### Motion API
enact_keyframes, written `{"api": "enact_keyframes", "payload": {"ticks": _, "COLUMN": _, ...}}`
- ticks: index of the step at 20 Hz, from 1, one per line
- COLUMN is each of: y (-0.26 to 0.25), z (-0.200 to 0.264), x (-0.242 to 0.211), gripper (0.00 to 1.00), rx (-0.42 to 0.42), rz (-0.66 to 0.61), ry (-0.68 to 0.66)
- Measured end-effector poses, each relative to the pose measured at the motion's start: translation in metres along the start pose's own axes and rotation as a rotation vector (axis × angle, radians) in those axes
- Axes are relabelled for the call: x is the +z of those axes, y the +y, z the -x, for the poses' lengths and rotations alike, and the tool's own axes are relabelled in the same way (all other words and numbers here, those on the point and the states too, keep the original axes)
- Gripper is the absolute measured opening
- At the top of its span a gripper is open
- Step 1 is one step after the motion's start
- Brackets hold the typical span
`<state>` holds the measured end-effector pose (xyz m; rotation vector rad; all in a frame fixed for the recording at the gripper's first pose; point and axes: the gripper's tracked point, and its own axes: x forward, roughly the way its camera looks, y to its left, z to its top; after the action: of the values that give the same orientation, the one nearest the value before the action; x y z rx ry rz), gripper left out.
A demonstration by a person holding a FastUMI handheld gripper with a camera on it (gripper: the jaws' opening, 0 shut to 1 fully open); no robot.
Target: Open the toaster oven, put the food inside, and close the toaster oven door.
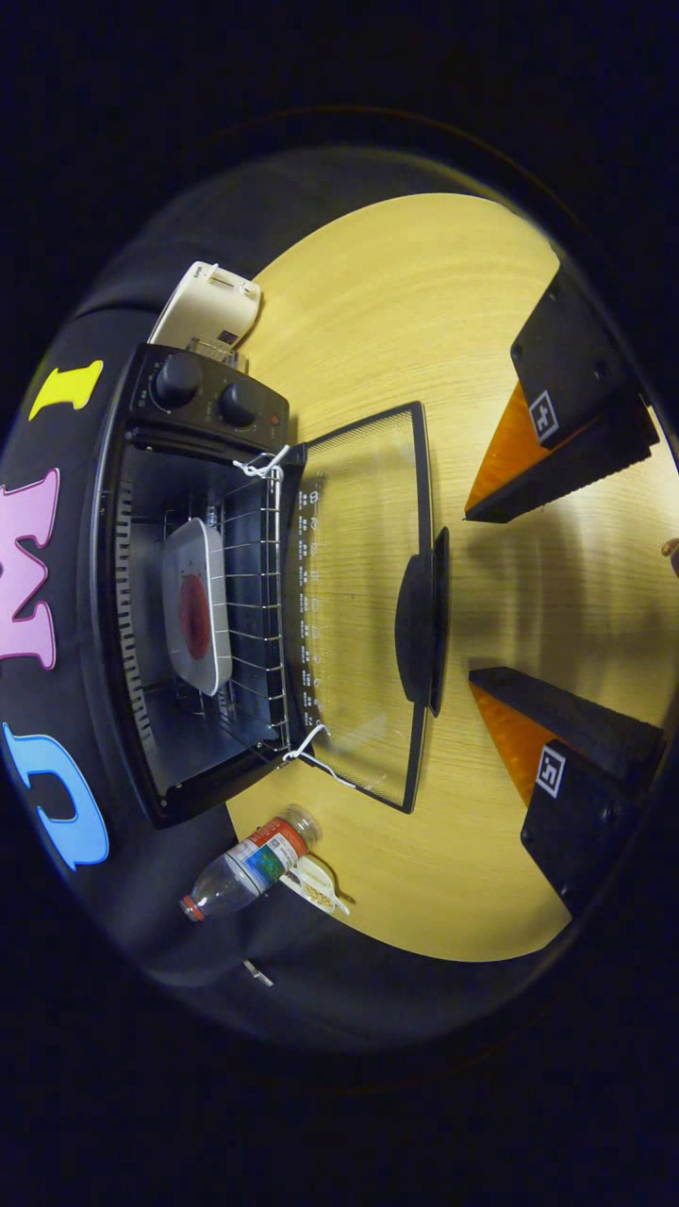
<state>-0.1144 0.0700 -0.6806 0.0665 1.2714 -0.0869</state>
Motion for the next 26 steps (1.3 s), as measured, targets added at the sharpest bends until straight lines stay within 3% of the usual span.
{"api": "enact_keyframes", "payload": {"ticks": 10, "y": 0.003, "z": -0.029, "x": 0.001, "gripper": 0.99, "rx": -0.102, "rz": 0.005, "ry": 0.035}}
{"api": "enact_keyframes", "payload": {"ticks": 19, "y": 0.011, "z": -0.010, "x": 0.010, "gripper": 0.99, "rx": -0.063, "rz": -0.083, "ry": 0.013}}
{"api": "enact_keyframes", "payload": {"ticks": 26, "y": 0.017, "z": 0.025, "x": 0.042, "gripper": 0.99, "rx": -0.008, "rz": -0.075, "ry": -0.118}}
